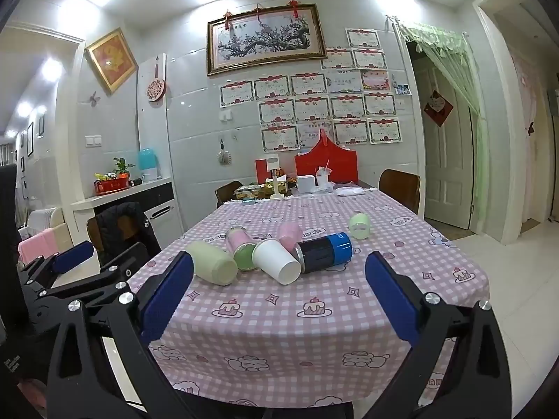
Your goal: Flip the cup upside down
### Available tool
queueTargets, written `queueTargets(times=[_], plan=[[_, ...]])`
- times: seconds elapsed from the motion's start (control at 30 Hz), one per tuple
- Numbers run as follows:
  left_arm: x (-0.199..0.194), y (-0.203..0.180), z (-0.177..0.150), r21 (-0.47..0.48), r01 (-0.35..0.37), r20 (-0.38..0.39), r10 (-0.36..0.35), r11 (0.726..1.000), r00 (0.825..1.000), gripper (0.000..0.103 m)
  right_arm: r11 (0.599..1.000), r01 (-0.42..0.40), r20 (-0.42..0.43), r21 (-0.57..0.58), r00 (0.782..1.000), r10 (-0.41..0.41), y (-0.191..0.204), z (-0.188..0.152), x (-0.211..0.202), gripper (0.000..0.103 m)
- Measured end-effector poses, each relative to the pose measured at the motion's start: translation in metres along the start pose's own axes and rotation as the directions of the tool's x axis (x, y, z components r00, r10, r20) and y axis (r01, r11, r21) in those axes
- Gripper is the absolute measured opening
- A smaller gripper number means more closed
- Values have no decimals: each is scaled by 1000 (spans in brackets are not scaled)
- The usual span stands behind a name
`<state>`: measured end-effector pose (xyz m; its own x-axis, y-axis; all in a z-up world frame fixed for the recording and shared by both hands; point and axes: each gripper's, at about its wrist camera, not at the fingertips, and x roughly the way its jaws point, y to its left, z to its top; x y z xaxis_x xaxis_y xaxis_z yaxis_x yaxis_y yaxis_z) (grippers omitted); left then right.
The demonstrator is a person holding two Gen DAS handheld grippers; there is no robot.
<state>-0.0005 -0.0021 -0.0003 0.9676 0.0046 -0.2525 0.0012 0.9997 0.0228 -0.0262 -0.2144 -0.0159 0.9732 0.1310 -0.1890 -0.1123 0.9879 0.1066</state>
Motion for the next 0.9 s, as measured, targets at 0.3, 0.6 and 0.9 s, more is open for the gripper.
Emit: queueTargets(times=[0.3, 0.6, 0.9], plan=[[1, -4, 1, -9, 16, -17, -16, 1000, 1000, 85, 1000, -2, -1, 0, 1000, 2, 0, 0, -1, 95], [-3, -3, -3, 0, 14, 2, -14, 1000, 1000, 85, 1000, -5, -11, 1, 1000, 5, 2, 1, 3, 95], [-6, -1, -2, -7, 19, 5, -19, 1000, 1000, 85, 1000, -11, -19, 3, 1000, 11, 0, -3, 3, 95]])
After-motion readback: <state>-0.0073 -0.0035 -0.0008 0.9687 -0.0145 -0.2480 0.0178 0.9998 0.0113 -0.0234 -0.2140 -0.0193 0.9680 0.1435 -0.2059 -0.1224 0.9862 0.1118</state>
